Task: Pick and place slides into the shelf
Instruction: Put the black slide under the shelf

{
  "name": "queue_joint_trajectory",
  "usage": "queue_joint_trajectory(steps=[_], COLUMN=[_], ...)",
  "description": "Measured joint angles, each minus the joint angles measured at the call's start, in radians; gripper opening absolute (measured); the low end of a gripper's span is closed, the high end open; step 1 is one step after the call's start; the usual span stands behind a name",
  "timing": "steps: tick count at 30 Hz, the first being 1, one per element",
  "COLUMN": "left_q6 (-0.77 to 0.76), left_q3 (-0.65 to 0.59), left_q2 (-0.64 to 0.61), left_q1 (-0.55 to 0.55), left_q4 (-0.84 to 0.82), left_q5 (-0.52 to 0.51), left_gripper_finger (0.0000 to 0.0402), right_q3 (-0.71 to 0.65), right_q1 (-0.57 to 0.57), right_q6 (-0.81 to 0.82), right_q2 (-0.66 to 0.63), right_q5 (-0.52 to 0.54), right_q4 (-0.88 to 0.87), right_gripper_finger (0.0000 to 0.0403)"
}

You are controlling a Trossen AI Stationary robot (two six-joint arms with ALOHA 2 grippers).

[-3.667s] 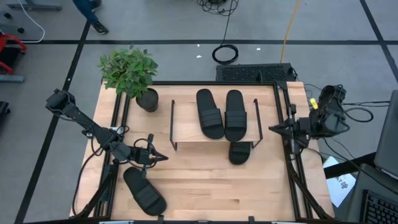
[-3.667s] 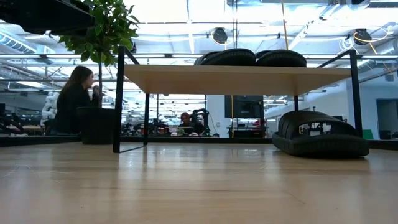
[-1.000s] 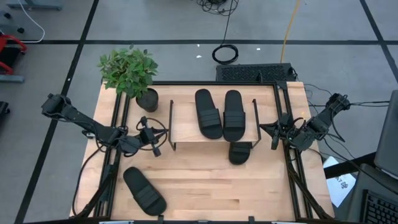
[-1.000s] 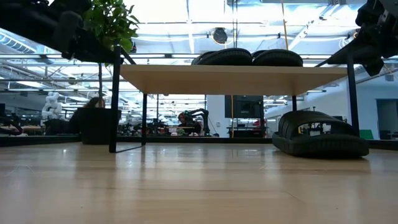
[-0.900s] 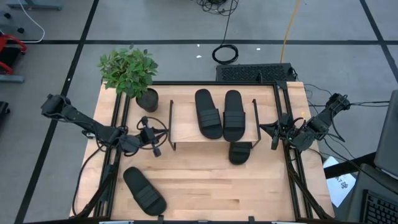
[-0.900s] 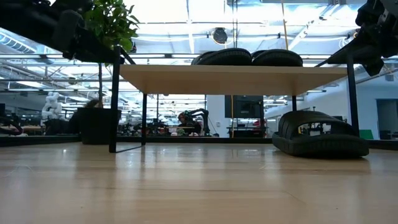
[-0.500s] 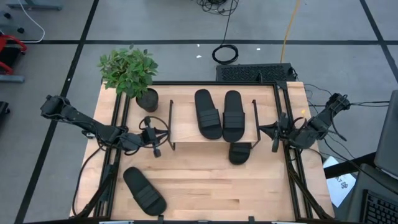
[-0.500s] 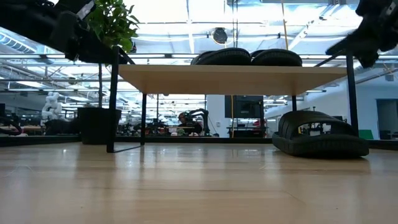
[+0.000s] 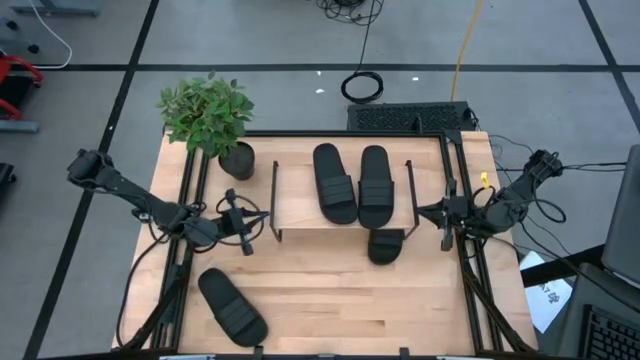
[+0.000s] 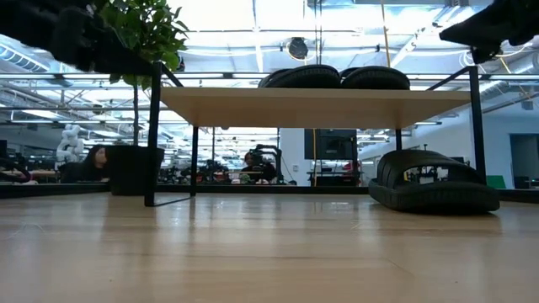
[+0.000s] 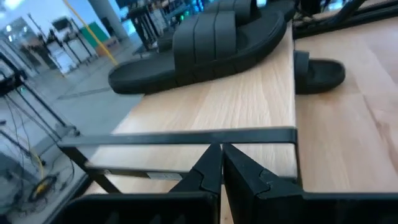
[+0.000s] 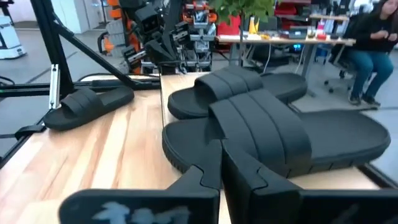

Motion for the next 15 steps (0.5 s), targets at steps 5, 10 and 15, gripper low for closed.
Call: queue_joint_trajectory(steps=[5, 10, 15], left_q6=[0.019, 0.080, 0.094], left_q3=[0.000, 0.000, 0.000], left_q2=[-0.041, -0.062, -0.062], left_q1=[-0.079, -0.198, -0.279], left_q4=[-0.012, -0.012, 0.015], left_q5=[-0.031, -0.032, 0.000], left_gripper_finger=[0.0017, 0.0017, 0.0017], right_q3=[0.000, 0.001, 0.001], right_q1=[0.000, 0.002, 0.002], right_q6=[-0.076, -0.154, -0.198], right_q2=[0.000, 0.000, 0.018], right_q5=[-0.008, -0.124, -0.158], right_q4=[0.052, 0.091, 0.115], right_gripper_finger=[0.0000, 0.0000, 0.0000])
